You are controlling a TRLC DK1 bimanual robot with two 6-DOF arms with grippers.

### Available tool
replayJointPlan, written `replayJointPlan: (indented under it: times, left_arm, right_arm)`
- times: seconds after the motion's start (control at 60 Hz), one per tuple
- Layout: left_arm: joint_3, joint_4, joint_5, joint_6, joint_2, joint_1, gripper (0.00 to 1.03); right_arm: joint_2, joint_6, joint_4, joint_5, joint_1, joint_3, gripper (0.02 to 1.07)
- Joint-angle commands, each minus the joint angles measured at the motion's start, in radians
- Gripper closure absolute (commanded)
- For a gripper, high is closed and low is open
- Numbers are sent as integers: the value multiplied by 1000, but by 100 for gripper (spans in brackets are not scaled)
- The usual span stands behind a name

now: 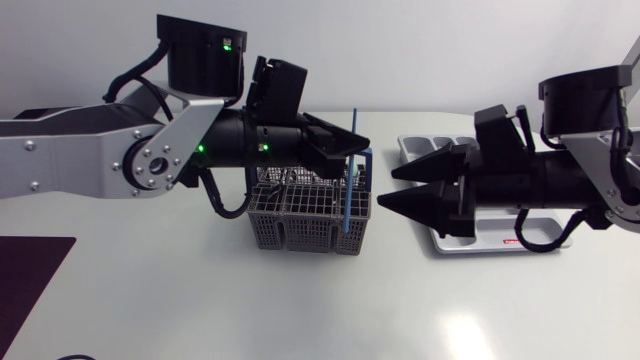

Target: Unload the cutlery basket into the drawer organizer.

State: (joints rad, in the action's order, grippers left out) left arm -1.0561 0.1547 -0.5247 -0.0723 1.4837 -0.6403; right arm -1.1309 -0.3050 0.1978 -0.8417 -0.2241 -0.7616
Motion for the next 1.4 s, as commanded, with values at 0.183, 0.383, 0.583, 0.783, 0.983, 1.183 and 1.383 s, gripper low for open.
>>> replayJointPlan:
  times: [0.183,0.383,0.583,0.783,0.983,1.183,1.383]
  left_arm:
    - [-59,-12,-78,-57,33,19,87]
    - [-70,-12,-86,-63,49,18,87]
    - [-71,-12,-89,-64,52,19,87]
    - [-71,-12,-90,-70,52,18,87]
    - [-71,-12,-90,-73,53,18,87]
    - [-73,-12,-90,-75,53,18,87]
    - [-82,-18,-90,-75,44,24,52]
  right_arm:
    - [-73,95,-54,-3,-64,-48,25]
    - [-92,129,-83,16,-116,-56,40]
    - [-119,133,-95,35,-127,-56,68]
    - [-153,133,-116,41,-129,-56,86]
    - [-155,133,-118,58,-150,-53,93]
    - [-148,129,-124,76,-161,-41,96]
    - [-127,129,-112,92,-161,-25,98]
